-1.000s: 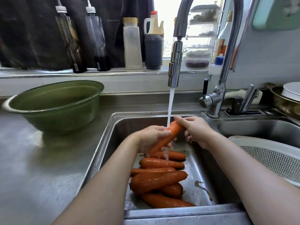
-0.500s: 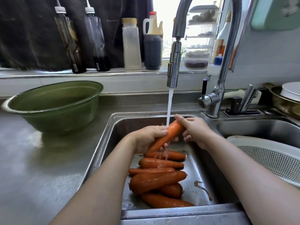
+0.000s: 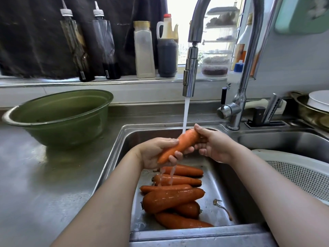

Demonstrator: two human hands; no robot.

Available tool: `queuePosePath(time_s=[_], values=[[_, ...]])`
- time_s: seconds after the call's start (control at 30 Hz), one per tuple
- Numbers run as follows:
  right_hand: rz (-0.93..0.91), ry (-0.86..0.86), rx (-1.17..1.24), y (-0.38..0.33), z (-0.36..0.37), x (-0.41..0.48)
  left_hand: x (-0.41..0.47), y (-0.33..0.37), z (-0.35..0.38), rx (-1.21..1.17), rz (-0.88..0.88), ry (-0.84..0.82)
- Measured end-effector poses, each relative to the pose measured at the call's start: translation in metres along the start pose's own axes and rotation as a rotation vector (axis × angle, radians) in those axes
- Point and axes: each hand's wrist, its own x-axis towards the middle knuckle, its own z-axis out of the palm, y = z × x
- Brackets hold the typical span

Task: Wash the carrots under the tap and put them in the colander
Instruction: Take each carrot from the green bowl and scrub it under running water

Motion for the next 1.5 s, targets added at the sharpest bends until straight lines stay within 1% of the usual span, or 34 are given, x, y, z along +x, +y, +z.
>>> queuePosePath(time_s=[0.03,0.1,0.17,0.2,0.27,0.3,0.4,0.43,0.47,0.5,0.53,0.63,0.7,0.77,0.9,0.97,1.03,1.17,1.23,1.37,1.5], values=[[0.009,0.005,0.015,0.000,-0.001,0.000,-0.001,0.000,-0.002,-0.052,0.005,-0.068],[0.014,0.005,0.042,-0.001,-0.001,0.001,-0.002,0.000,-0.006,-0.089,0.019,-0.140],[0.012,0.011,0.071,-0.001,-0.002,0.002,-0.001,0.000,-0.006,-0.054,0.040,-0.140],[0.008,0.020,0.074,-0.001,-0.002,0.002,0.002,0.000,-0.006,-0.025,0.040,-0.101],[-0.013,0.035,0.051,0.001,-0.004,0.003,0.008,-0.002,-0.002,0.070,0.027,0.048],[-0.023,0.032,0.035,0.002,-0.004,0.003,0.011,-0.003,0.002,0.162,0.024,0.147],[-0.043,0.033,-0.023,0.006,-0.005,0.004,0.017,-0.006,0.014,0.588,0.013,0.475],[-0.046,0.049,-0.051,0.007,-0.004,0.005,0.020,-0.008,0.015,0.680,0.005,0.545],[-0.047,0.074,-0.078,0.008,-0.003,0.006,0.021,-0.008,0.015,0.706,-0.011,0.573],[-0.047,0.106,-0.098,0.009,-0.002,0.007,0.020,-0.008,0.015,0.678,-0.028,0.558],[-0.049,0.142,-0.112,0.009,-0.002,0.008,0.019,-0.008,0.012,0.618,-0.039,0.500],[-0.058,0.234,-0.141,0.009,-0.003,0.008,0.015,-0.006,-0.004,0.455,-0.001,0.277],[-0.068,0.243,-0.175,0.009,-0.003,0.007,0.015,-0.006,-0.013,0.458,0.017,0.245],[-0.065,0.206,-0.207,0.010,0.001,0.005,0.014,-0.007,-0.010,0.514,0.020,0.300],[-0.059,0.072,-0.308,0.011,0.011,0.002,0.014,-0.008,0.001,0.653,0.005,0.492],[-0.087,0.050,-0.383,0.010,0.012,0.002,0.015,-0.009,0.003,0.707,-0.014,0.530],[-0.094,0.050,-0.421,0.010,0.011,0.001,0.014,-0.008,0.004,0.747,-0.046,0.508],[-0.054,0.101,-0.438,0.012,0.006,0.002,0.009,-0.006,0.000,0.721,-0.057,0.299],[-0.019,0.105,-0.423,0.013,0.004,0.003,0.010,-0.007,-0.005,0.738,-0.027,0.275],[0.020,0.097,-0.399,0.015,0.004,0.007,0.018,-0.010,-0.005,0.943,0.070,0.392],[0.026,0.072,-0.402,0.017,0.006,0.008,0.026,-0.013,0.008,1.041,0.145,0.538]])
